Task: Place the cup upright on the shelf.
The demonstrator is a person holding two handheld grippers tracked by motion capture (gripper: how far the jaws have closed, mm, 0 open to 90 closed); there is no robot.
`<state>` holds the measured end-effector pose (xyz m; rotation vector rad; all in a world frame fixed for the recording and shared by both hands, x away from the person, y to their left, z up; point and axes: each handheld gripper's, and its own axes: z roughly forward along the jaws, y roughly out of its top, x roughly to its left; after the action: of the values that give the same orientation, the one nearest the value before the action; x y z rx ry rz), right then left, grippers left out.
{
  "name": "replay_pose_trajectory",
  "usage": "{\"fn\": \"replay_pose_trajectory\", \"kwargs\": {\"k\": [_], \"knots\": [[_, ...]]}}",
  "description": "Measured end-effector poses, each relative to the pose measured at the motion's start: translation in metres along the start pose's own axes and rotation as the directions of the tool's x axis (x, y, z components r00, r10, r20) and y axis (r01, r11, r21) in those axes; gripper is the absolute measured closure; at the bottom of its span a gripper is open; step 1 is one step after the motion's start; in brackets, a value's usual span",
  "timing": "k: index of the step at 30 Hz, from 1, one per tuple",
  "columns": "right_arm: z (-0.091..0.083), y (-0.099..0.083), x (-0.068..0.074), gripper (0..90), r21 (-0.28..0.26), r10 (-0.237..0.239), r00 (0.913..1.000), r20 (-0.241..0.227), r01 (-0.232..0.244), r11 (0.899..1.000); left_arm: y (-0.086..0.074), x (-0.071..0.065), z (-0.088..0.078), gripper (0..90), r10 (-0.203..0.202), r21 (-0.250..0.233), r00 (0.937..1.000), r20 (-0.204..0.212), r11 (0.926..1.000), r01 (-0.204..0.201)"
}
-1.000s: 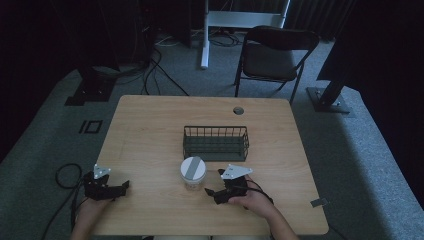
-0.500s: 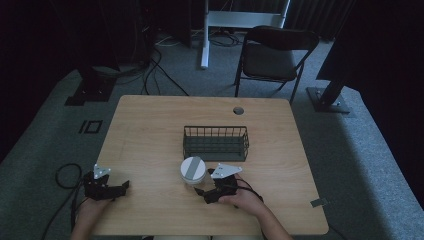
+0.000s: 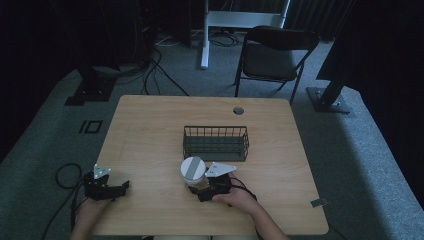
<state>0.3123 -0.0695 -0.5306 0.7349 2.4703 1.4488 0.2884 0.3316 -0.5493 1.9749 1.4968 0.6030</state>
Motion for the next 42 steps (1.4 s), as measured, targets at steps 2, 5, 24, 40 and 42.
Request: {"fn": "replay_pose_trajectory", "kwargs": {"k": [2, 5, 24, 40, 42], "knots": [[0.002, 0.001, 0.0, 13.8, -0.002, -0.001, 1.0, 0.002, 0.001, 1.0, 0.0, 0.0, 0.0, 0.2, 0.0, 0.0, 1.0, 0.0, 1.0, 0.0], [0.003, 0.002, -0.001, 13.9, -0.017, 0.012, 0.9999, -0.001, -0.012, 1.0, 0.0, 0.0, 0.0, 0.2, 0.0, 0.0, 1.0, 0.0, 1.0, 0.0], [0.011, 0.009, 0.003, 18.3, -0.049, -0.001, 0.9995, 0.031, 0.002, 0.999, 0.0, 0.0, 0.0, 0.2, 0.0, 0.0, 1.0, 0.0, 1.0, 0.0], [0.0, 0.024, 0.005, 18.4, -0.058, 0.002, 0.9999, 0.017, -0.001, 0.998, 0.0, 0.0, 0.0, 0.2, 0.0, 0.0, 1.0, 0.0, 1.0, 0.0], [-0.001, 0.026, 0.005, 18.4, -0.064, 0.002, 0.9998, 0.021, -0.001, 0.998, 0.0, 0.0, 0.0, 0.2, 0.0, 0.0, 1.0, 0.0, 1.0, 0.0]]}}
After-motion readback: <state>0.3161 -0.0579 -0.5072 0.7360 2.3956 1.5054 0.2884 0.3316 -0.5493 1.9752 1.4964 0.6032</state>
